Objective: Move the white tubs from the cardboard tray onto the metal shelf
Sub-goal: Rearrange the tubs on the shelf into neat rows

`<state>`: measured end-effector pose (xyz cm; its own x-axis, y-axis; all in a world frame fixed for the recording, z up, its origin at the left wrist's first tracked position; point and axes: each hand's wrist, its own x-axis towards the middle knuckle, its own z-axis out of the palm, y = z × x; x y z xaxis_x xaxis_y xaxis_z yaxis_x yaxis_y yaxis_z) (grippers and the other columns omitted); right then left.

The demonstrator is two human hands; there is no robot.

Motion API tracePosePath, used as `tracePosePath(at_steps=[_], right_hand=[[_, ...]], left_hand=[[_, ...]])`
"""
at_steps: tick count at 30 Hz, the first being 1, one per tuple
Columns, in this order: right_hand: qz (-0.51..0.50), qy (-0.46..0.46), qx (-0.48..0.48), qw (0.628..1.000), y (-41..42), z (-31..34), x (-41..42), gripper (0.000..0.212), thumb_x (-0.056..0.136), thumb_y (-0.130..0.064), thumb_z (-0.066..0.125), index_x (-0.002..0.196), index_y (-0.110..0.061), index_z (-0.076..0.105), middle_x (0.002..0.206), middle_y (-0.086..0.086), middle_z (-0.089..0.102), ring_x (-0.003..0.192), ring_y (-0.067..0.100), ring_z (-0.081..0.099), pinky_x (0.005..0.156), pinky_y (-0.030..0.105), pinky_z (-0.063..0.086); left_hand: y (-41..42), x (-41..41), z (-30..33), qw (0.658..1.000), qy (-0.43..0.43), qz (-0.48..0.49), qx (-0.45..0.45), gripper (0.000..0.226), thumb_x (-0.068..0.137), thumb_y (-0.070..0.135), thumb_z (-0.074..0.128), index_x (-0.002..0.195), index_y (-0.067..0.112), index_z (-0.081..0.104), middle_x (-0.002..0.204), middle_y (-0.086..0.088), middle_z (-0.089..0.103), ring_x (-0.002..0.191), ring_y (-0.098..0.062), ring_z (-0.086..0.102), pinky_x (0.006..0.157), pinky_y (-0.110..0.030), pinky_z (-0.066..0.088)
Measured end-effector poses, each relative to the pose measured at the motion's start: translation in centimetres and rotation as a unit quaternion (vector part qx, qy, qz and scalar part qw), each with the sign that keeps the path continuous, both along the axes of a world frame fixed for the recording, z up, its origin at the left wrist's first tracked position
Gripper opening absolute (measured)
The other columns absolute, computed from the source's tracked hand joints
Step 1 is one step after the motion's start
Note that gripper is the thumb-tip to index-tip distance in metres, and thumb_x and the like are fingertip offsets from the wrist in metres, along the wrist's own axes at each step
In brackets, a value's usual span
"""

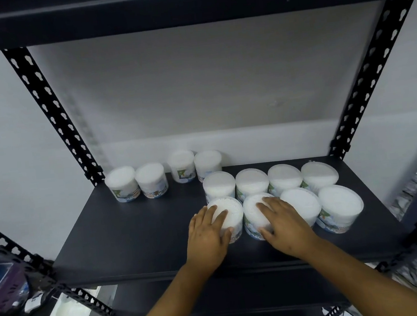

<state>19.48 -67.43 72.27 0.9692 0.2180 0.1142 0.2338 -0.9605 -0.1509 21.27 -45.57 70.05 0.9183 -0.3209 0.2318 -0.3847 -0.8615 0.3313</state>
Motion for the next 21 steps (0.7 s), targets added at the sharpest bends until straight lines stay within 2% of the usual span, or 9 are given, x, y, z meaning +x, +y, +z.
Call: tracePosePath(at_steps=[7,12,15,17,21], right_hand=[[0.003,-0.008,0.010,1.000,-0.03,-0.08,-0.06,0.061,0.089,-0.038,0.055,0.142,-0.012,0.038,0.150,0.010,0.032,0.139,0.027,0.028,0.115,0.033,0.016],[-0.004,-0.022,0.009,1.000,-0.12,-0.15,0.01,0.060,0.086,-0.037,0.060,0.138,-0.011,0.044,0.144,0.012,0.041,0.134,0.029,0.037,0.112,0.035,0.023],[-0.007,-0.016,0.008,1.000,-0.05,-0.28,-0.02,0.061,0.088,-0.038,0.057,0.140,-0.011,0.041,0.147,0.012,0.036,0.137,0.029,0.032,0.114,0.034,0.019],[-0.009,-0.023,0.011,1.000,-0.12,-0.49,-0.08,0.060,0.085,-0.036,0.062,0.136,-0.009,0.046,0.144,0.014,0.041,0.134,0.031,0.038,0.112,0.037,0.024],[-0.007,-0.029,0.004,1.000,-0.23,-0.68,0.02,0.059,0.082,-0.035,0.066,0.132,-0.008,0.050,0.139,0.015,0.047,0.129,0.033,0.045,0.108,0.039,0.031]], left_hand=[[-0.09,0.06,-0.03,1.000,-0.002,0.010,-0.006,0.065,0.086,0.058,0.029,0.136,0.022,0.050,0.145,-0.004,0.045,0.138,-0.026,0.034,0.114,-0.043,0.019],[-0.01,0.22,-0.21,1.000,-0.003,0.005,-0.004,0.052,0.093,0.048,0.041,0.136,0.021,0.051,0.146,-0.004,0.043,0.139,-0.028,0.032,0.114,-0.040,0.015],[-0.19,0.10,-0.13,1.000,-0.006,0.009,-0.004,0.059,0.090,0.054,0.034,0.135,0.021,0.051,0.145,-0.005,0.045,0.138,-0.028,0.034,0.113,-0.043,0.020],[-0.32,0.08,-0.14,1.000,-0.013,0.010,-0.010,0.062,0.088,0.055,0.031,0.134,0.020,0.052,0.143,-0.007,0.047,0.136,-0.028,0.037,0.112,-0.044,0.024],[-0.22,0.20,-0.27,1.000,-0.005,0.004,-0.018,0.051,0.094,0.046,0.044,0.138,0.021,0.047,0.150,-0.005,0.038,0.142,-0.026,0.027,0.116,-0.040,0.015]])
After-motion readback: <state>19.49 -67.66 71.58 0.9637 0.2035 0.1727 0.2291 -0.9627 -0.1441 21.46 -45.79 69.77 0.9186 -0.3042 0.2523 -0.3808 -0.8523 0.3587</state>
